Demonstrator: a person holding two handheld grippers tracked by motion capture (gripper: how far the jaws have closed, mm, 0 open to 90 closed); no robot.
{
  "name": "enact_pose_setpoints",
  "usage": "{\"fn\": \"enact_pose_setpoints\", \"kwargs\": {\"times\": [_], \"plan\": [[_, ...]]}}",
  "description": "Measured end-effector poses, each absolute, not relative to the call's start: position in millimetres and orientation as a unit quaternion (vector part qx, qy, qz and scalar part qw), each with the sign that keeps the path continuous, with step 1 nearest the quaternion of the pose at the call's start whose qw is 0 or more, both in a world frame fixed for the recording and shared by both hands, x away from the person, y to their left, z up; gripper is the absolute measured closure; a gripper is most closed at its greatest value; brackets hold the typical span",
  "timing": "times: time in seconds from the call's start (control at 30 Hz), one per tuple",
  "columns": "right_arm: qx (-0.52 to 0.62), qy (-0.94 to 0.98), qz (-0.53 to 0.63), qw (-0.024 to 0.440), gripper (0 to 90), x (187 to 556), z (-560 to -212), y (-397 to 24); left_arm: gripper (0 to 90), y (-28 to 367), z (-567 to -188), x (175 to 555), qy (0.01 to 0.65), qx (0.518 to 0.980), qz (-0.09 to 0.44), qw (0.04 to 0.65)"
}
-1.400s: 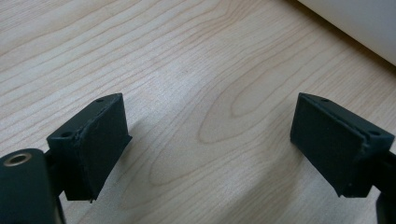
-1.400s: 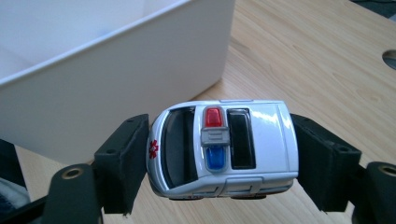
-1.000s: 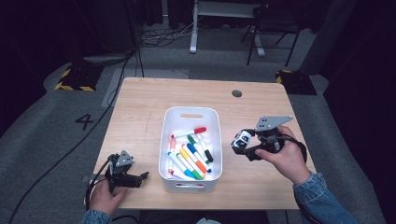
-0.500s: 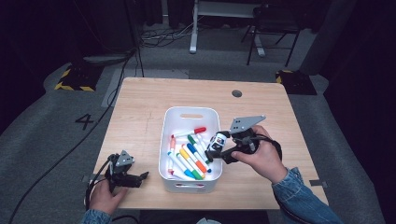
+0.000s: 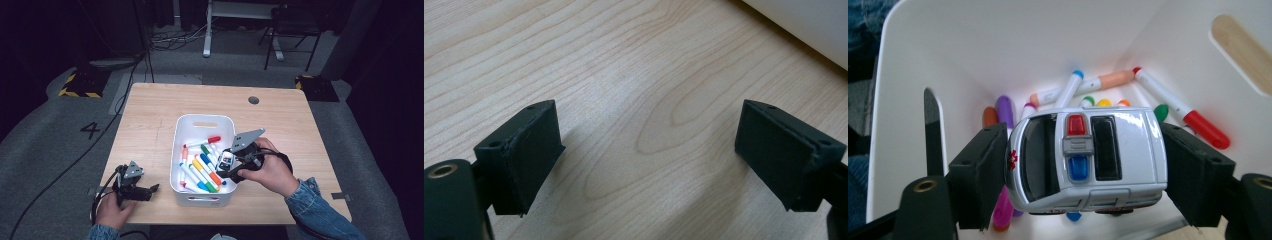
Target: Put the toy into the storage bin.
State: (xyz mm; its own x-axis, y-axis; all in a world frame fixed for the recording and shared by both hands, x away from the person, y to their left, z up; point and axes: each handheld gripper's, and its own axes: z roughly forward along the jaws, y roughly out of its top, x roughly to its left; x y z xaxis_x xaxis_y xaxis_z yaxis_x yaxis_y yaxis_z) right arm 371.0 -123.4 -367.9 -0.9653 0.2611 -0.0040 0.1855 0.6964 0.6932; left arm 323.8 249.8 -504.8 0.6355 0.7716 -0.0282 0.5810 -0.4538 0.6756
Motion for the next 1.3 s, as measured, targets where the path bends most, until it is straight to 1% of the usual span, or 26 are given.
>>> {"fn": "enact_pose_setpoints", "kwargs": {"times": [0.3, 0.57, 0.93, 1.3], "plan": [[0.095, 0.941, 0.322, 0.044, 25.6, 366, -377, -112, 11.5, 250, -505, 324, 0.402, 0.840, 0.143, 0.334], [0.074, 0.957, 0.279, 0.027, 25.5, 361, -384, -101, 11.5, 250, -505, 324, 0.402, 0.840, 0.143, 0.334], [0.076, 0.957, 0.280, 0.023, 24.9, 361, -384, -101, 11.5, 250, -505, 324, 0.401, 0.841, 0.142, 0.334], [0.087, 0.940, 0.326, 0.047, 24.8, 357, -369, -114, 11.5, 250, -505, 324, 0.401, 0.841, 0.143, 0.334]]}}
